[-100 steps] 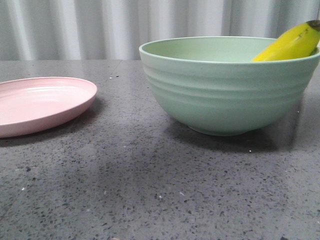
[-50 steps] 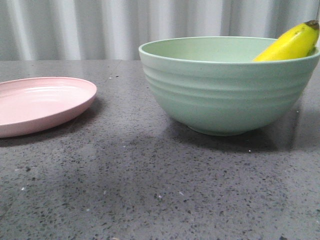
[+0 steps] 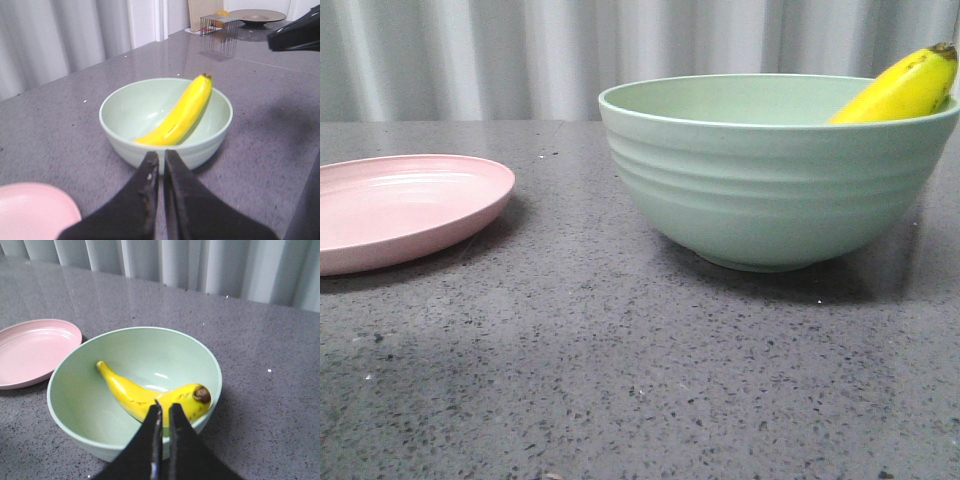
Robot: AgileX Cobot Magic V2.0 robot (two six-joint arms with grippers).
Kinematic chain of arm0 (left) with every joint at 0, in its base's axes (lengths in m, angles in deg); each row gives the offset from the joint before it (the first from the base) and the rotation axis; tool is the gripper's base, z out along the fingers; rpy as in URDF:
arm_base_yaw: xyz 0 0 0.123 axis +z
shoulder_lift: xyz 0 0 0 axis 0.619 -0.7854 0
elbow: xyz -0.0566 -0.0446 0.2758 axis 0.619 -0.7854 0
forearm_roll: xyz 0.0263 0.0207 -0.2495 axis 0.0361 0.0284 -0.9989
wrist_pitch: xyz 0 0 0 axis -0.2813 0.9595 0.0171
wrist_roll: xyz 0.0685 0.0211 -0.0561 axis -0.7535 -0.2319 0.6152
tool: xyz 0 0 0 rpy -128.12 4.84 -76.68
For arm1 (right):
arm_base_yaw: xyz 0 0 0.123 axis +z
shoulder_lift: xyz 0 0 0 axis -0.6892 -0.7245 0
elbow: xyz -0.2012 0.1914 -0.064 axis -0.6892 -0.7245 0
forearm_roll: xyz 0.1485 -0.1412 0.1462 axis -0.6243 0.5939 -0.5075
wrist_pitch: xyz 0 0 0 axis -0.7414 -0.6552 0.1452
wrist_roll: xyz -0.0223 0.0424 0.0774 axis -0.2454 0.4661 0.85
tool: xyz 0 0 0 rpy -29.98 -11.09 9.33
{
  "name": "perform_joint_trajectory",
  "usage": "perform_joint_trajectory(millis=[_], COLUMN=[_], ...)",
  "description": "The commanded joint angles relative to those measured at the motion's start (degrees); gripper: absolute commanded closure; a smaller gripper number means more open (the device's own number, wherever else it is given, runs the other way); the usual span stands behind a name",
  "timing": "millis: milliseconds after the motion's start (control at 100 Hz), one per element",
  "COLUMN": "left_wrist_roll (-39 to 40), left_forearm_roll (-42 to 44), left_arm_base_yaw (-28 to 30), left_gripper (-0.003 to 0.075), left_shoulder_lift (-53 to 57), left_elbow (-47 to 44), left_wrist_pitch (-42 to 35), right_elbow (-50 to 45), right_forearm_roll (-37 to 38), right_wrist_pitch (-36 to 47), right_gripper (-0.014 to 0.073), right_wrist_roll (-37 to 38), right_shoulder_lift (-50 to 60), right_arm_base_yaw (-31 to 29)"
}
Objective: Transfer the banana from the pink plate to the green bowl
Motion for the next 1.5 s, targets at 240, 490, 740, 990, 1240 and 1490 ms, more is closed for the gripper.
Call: perform_joint_trajectory(millis=[240,490,740,990,1240,1490], left_wrist_roll=[0.0,0.0,0.0,0.0,0.5,8.6], left_forearm_roll=[-1.4,-2.3,-2.3,-2.3,0.4,10.6], left_arm_base_yaw=[0.1,0.1,0.1,0.1,1.8,13.7], left_gripper=[0.0741,0.0741,0.0741,0.0741,0.0741,0.0741], left_shoulder_lift=[14.7,17.7,17.7,17.7,17.7,20.6], left_elbow=[-16.9,-21.2,-21.5,-21.8,-27.0,-33.3], left_wrist_pitch=[-14.8,-17.9,-17.9,-18.3,-31.2,-39.4], right_elbow=[-14.8,-16.4,-16.4,-16.4,-16.4,-16.4], right_forearm_roll=[2.9,2.9,2.9,2.9,2.9,2.9], right_wrist_pitch=[14.4,11.8,11.8,11.8,11.8,11.8], right_gripper=[0.0657,0.0657,0.0657,0.0657,0.0657,0.0657], right_wrist_roll=[-0.7,-0.7,-0.7,-0.7,-0.7,-0.7], right_shoulder_lift=[14.8,18.1,18.1,18.1,18.1,18.1], right_arm_base_yaw=[-0.1,-0.1,-0.1,-0.1,-0.1,-0.1])
